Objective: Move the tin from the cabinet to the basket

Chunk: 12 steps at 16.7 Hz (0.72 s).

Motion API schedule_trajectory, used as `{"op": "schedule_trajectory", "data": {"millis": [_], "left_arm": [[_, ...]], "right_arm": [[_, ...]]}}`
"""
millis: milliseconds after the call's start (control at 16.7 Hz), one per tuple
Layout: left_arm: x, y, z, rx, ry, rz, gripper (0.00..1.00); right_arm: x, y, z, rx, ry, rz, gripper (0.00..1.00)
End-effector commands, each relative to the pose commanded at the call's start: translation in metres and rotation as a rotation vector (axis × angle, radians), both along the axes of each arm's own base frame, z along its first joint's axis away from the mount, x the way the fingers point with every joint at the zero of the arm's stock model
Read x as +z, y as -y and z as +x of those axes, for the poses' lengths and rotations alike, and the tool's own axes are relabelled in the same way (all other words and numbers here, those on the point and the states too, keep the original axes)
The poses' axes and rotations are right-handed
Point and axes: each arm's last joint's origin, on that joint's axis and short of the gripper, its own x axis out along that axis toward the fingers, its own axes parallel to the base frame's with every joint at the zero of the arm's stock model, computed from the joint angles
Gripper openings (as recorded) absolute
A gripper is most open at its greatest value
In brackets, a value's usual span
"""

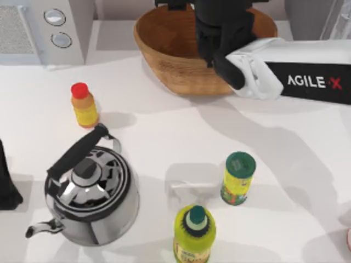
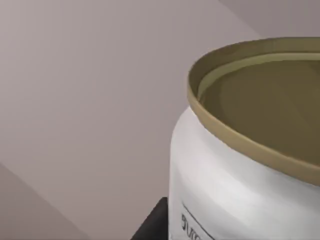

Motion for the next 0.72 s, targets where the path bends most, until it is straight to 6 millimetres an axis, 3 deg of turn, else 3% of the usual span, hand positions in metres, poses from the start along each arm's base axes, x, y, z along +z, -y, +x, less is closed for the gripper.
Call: {"op": "schedule_trajectory", "data": {"millis": [300, 720], "left_arm": [[0.0000, 0.0000, 0.0000, 0.000, 0.000, 0.000, 1.00], [0.0000, 0.0000, 0.0000, 0.000, 0.000, 0.000, 1.00]], "right_arm": [[0.0000, 0.0000, 0.0000, 0.000, 0.000, 0.000, 0.98], [0.0000, 0.0000, 0.0000, 0.000, 0.000, 0.000, 1.00]]}}
